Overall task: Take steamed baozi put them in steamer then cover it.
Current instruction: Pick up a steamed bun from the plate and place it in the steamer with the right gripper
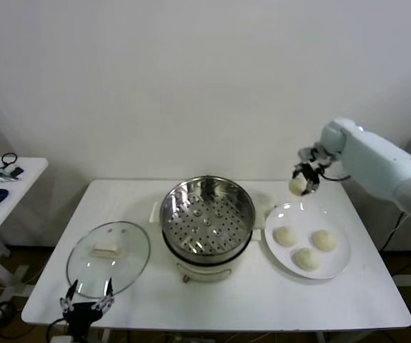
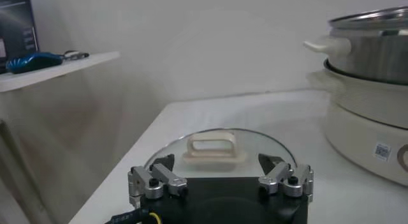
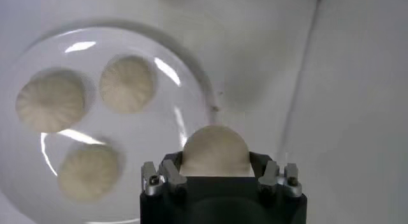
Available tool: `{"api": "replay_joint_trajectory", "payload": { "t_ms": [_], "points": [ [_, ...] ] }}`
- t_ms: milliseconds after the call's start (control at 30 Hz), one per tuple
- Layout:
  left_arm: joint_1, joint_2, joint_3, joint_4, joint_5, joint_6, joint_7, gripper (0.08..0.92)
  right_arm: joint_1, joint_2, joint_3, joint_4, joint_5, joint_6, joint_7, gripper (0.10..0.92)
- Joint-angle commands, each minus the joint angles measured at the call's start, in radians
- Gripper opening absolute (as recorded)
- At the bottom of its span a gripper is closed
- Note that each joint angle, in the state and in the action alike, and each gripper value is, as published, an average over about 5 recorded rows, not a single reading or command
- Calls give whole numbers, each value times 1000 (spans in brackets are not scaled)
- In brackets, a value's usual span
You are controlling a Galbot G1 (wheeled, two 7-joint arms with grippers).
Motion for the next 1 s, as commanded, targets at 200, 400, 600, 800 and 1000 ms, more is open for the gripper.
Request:
{"api": "replay_joint_trajectory", "payload": {
  "t_ms": [200,400,600,800,1000],
  "points": [
    [-2,5,-1,0,0,-7,1,823,364,36,-200,592,86,112,30,704],
    [-7,9,-9,0,10,-16,1,823,284,96,-227,704,-12,135,77,704],
    [0,12,-13,-1,12,-25,-1,823,95,152,-200,567,-228,191,137,704],
    [6,4,-10,3,19,-37,-3,823,-56,201,-145,413,-344,232,185,704],
    [8,1,-13,17,36,-53,-6,823,-119,241,-80,295,-417,267,207,704]
  ]
}}
